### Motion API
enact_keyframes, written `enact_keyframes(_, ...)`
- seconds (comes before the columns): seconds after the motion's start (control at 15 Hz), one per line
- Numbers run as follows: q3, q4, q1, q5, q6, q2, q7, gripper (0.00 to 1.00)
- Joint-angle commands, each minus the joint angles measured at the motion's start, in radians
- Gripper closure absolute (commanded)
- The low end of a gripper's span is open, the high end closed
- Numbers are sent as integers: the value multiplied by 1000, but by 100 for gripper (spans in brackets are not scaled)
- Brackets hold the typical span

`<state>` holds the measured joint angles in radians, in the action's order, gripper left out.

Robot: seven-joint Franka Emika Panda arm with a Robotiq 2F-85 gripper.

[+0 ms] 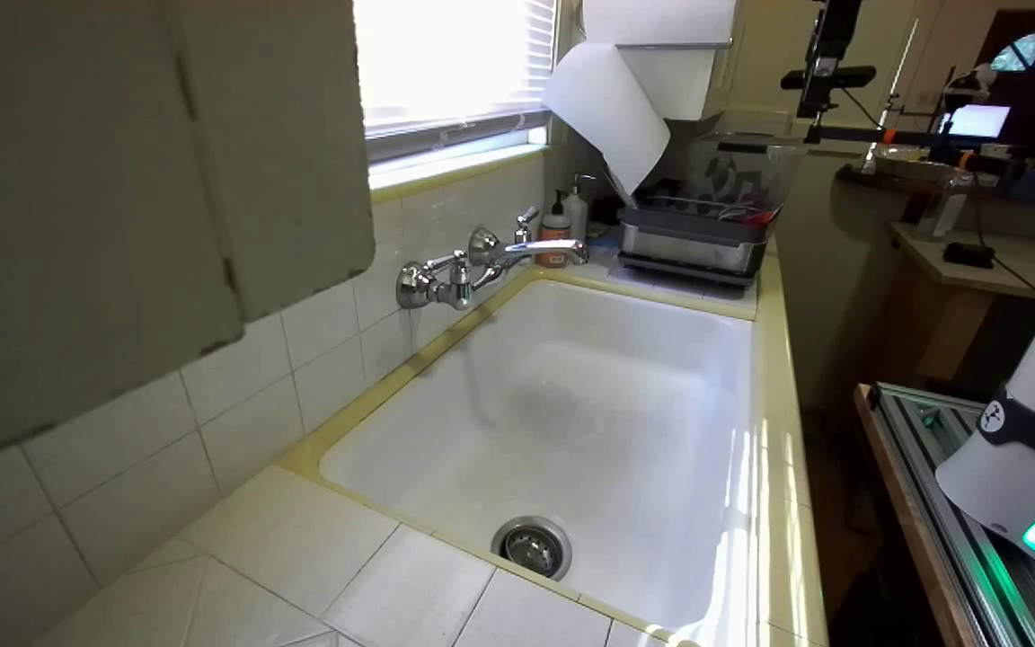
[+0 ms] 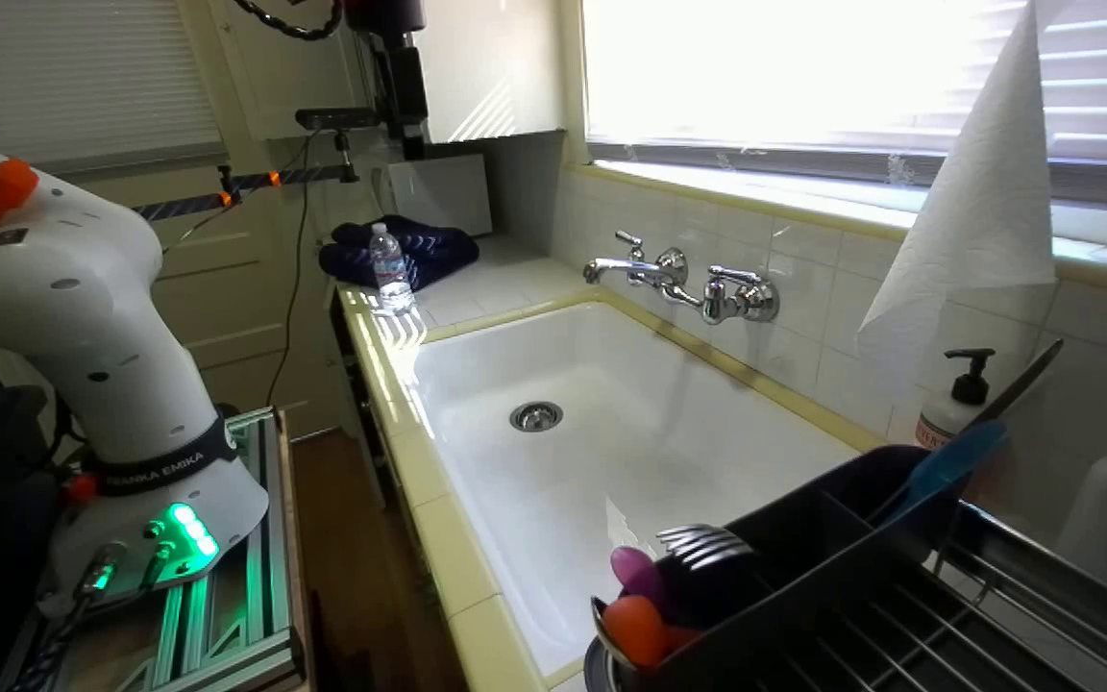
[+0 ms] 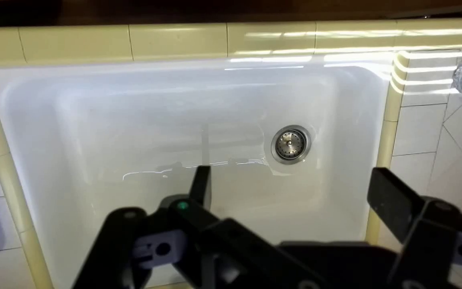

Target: Open the tap and rotate the water faucet to the right

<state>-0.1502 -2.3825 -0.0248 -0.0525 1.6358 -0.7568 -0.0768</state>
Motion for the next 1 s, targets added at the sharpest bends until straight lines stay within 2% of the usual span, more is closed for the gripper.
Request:
enact_keyframes(0.0, 11, 3, -17, -8, -4, 3, -9, 0)
enact_keyframes(0.13, 11, 3, -17, -8, -4, 3, -9, 0)
enact_keyframes(0.4, -18, 39, -48, -6, 91, 56, -1, 0)
enact_keyframes(0.93, -72, 111, -111, -1, 475, 289, 3, 0)
